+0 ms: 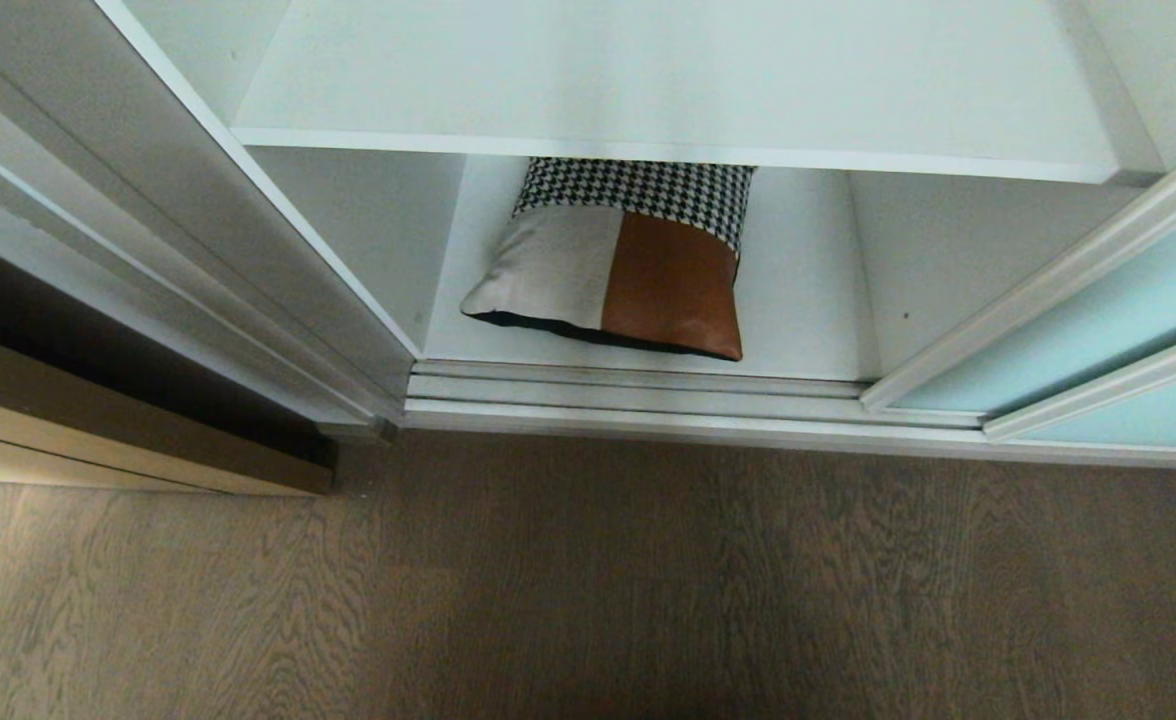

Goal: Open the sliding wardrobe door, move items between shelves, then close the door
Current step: Place the pillow on the higher shelf

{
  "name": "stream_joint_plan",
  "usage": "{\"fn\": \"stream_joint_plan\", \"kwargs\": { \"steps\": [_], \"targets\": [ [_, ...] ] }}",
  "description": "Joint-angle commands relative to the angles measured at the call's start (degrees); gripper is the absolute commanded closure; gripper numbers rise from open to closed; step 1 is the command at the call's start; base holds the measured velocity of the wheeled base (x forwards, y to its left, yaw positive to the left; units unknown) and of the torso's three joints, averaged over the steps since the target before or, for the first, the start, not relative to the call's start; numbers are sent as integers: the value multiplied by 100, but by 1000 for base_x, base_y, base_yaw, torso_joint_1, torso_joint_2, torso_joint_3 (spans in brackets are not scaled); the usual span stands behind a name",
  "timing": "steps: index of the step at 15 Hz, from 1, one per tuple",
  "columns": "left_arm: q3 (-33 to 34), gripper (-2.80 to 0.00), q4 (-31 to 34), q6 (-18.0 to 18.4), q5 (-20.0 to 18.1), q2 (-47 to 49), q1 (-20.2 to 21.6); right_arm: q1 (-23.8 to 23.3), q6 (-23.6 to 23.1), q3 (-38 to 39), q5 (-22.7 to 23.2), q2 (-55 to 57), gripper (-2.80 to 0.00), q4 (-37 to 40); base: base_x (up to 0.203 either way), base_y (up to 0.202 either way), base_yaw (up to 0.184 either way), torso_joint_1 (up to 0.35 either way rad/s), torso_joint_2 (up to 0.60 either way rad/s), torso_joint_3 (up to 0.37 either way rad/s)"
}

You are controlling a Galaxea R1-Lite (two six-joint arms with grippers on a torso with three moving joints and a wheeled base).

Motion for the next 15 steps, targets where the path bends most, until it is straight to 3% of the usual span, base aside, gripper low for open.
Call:
{"fn": "stream_joint_plan", "kwargs": {
  "steps": [1, 10, 12, 15],
  "targets": [
    [0, 0, -3, -21, -7, 8, 3, 2, -4, 0, 0, -13, 0, 0, 0, 0, 0, 0, 0, 0],
    [-175, 0, 114, 285, -130, 355, 3, 2, -4, 0, 0, -10, 0, 0, 0, 0, 0, 0, 0, 0],
    [-860, 0, 180, -18, -297, 1002, 3, 2, -4, 0, 0, -13, 0, 0, 0, 0, 0, 0, 0, 0],
    [-1661, 0, 174, -766, -590, 2588, 4, 2, -4, 0, 0, -13, 0, 0, 0, 0, 0, 0, 0, 0]
  ]
}}
